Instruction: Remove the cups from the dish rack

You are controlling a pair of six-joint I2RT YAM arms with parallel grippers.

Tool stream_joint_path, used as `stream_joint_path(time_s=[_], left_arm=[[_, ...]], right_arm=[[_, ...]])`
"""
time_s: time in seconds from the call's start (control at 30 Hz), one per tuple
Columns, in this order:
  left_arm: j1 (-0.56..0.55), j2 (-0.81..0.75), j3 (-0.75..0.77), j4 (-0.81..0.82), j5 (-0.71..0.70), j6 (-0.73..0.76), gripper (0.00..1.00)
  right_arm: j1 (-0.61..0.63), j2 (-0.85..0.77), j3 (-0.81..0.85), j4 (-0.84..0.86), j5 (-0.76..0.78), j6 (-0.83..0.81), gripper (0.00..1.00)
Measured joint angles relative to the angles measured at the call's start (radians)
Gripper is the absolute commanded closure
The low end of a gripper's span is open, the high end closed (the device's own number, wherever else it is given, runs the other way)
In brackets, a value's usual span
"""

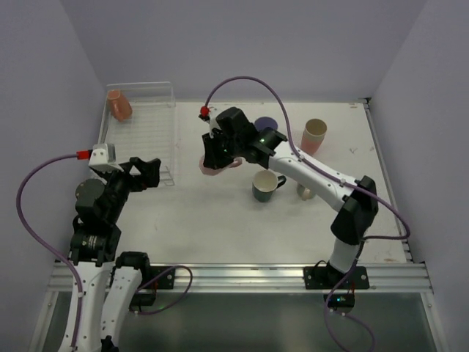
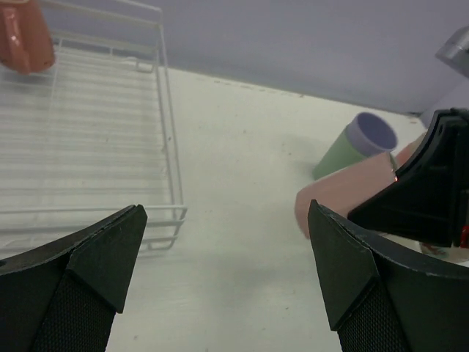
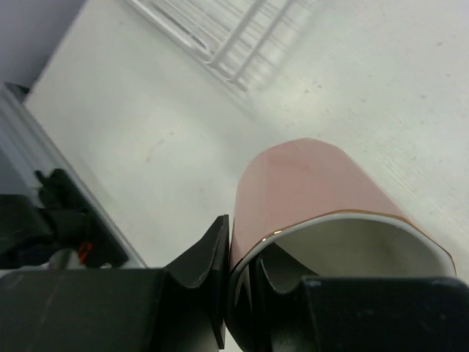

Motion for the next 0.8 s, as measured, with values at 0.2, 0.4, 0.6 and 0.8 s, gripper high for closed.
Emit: stream_joint_path(time_s=[0.2,0.4,0.6,0.8], left_arm=[[0.000,-0.094,-0.071,-0.059,-0.126,0.047,0.00],[0.000,-0.165,-0.109,-0.056,-0.196,0.055,0.00],[0.000,-0.163,-0.126,-0.055,-0.203,0.055,0.00],[0.000,-0.162,-0.132,-0.055,-0.202,0.055,0.00]], right_arm=[[0.018,0.267,0.249,-0.228,0.107,-0.162,1.00],[0.054,0.439,0.362,-0.364,0.200,-0.258,1.00],[0.061,0.512,0.423,-0.404,0.277,-0.338,1.00],[0.058,0.546,0.431,-0.399,0.352,-0.395,1.00]])
